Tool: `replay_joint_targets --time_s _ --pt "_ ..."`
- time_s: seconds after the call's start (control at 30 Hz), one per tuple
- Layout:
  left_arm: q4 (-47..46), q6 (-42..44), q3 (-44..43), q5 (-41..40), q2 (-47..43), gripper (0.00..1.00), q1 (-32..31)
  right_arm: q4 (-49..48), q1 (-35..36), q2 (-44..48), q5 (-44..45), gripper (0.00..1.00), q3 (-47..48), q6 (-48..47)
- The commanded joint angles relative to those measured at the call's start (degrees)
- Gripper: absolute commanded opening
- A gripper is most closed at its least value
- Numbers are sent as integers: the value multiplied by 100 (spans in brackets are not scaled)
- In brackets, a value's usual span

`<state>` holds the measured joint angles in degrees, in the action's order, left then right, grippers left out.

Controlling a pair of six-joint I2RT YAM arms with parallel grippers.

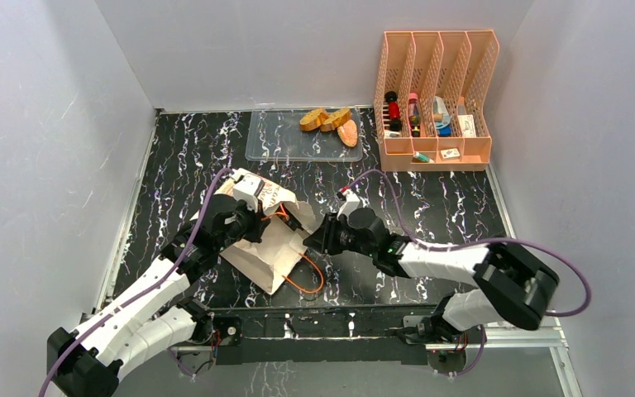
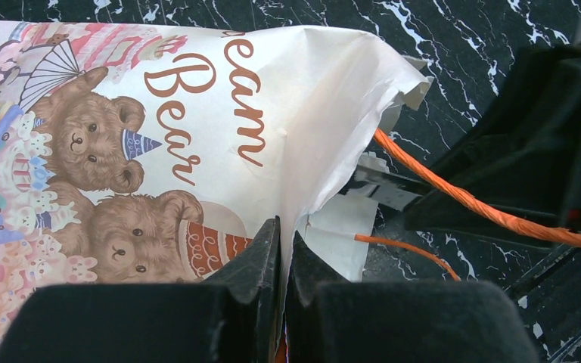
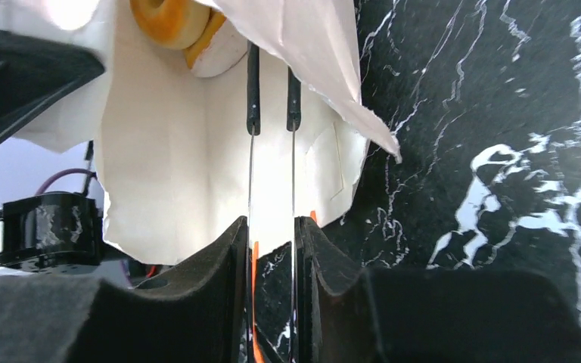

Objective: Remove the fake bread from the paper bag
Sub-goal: Adjust the clamp on the paper bag, then take out the fake bread from the paper bag.

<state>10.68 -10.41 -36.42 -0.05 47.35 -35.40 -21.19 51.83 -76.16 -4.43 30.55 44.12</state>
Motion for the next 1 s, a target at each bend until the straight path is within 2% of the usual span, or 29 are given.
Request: replay_joint_targets --time_s 0.0,0.13,0.37,0.63,0.97 --pt "-72 12 -89 220 -99 0 -2 -1285 -227 -628 -1010 20 294 834" --pt "-22 30 -154 233 -86 0 -3 -1922 -311 -959 -1289 21 354 1263" --pt "-27 -13 -90 277 -95 0 -2 -2193 -456 -1129 -1432 25 513 1568" --pt "13 26 -122 269 -138 0 -2 -2039 -481 -1307 -1500 27 702 1718" --pt "-8 65 -93 186 -178 0 -2 -1594 -481 -810 -1302 27 499 1706"
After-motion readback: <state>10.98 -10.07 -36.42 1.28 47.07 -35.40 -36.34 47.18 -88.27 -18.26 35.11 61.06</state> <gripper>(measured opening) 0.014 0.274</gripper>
